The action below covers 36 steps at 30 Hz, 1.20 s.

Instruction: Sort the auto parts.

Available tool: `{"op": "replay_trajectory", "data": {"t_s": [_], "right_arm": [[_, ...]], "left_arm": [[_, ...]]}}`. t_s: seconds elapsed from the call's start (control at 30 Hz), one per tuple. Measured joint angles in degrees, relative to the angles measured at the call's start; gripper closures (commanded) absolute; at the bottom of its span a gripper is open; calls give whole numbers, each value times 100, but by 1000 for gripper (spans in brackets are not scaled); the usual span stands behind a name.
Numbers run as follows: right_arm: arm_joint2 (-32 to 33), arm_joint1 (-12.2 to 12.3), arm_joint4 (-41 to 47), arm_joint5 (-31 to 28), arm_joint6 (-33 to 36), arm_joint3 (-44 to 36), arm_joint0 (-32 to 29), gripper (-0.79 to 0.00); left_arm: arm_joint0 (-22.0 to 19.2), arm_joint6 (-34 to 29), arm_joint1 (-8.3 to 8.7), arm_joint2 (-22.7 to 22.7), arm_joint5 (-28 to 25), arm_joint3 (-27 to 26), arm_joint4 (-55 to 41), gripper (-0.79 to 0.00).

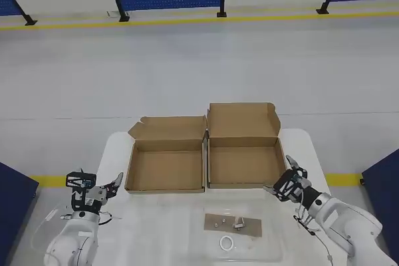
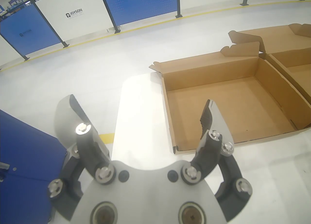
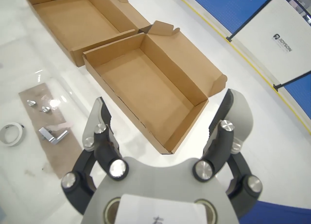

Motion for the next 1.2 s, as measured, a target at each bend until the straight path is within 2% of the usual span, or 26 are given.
{"op": "replay_trajectory", "data": {"t_s": [0.17,0.33,0.57,0.7,0.83,1.0,1.1,1.2], "right_arm": [[-33,85,-159,-1121,697,-309,185,-785],[-163,122,466,-2022,1896,-382,395,-785],[-163,122,443,-1912,1825,-391,397,-785],[-435,194,444,-2127,1903,-637,475,-785],[-941,399,675,-2117,2509,-768,650,-785],[-1664,764,1543,-2117,3656,-652,1195,-785],[-1975,964,1593,-2117,3550,-381,1456,-785],[-1978,969,1568,-2117,3508,-368,1451,-785]], "left_arm": [[0,0,0,0,0,0,0,-785],[0,0,0,0,0,0,0,-785],[0,0,0,0,0,0,0,-785],[0,0,0,0,0,0,0,-785],[0,0,0,0,0,0,0,-785],[0,0,0,0,0,0,0,-785],[0,0,0,0,0,0,0,-785],[0,0,0,0,0,0,0,-785]]}}
